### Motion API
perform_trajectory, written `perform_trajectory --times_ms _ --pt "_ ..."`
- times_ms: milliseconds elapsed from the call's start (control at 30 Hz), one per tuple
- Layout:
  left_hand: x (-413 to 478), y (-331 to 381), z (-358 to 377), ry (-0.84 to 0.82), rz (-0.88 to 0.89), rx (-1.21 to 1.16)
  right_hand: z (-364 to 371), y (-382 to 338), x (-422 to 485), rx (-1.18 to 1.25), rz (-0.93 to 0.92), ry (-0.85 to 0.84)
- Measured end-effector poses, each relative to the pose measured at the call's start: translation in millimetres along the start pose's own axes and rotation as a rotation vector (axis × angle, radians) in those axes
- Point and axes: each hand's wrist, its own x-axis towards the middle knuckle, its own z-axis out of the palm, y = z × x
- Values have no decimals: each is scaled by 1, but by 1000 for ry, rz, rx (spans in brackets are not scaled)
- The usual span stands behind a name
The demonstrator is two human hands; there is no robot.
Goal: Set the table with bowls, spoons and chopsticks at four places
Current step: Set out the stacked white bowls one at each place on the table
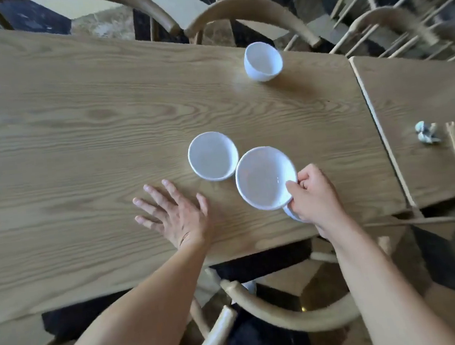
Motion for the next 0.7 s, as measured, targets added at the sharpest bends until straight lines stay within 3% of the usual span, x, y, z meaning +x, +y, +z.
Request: perform_trajectory --times_ms 167,233,400,533,700 --pt "-11 -83 -21 -73 518 141 5 35 -39 -56 183 -51" --pt "-5 -137 -38 -20 599 229 20 35 -47 -66 198 -90" --pt "25 -231 -85 125 410 308 80 14 -68 -47 177 -190" --pt "65 -269 -122 217 133 211 126 -12 -82 -15 162 -276" --pt "79 -288 -137 262 119 191 182 -44 -94 46 142 -377"
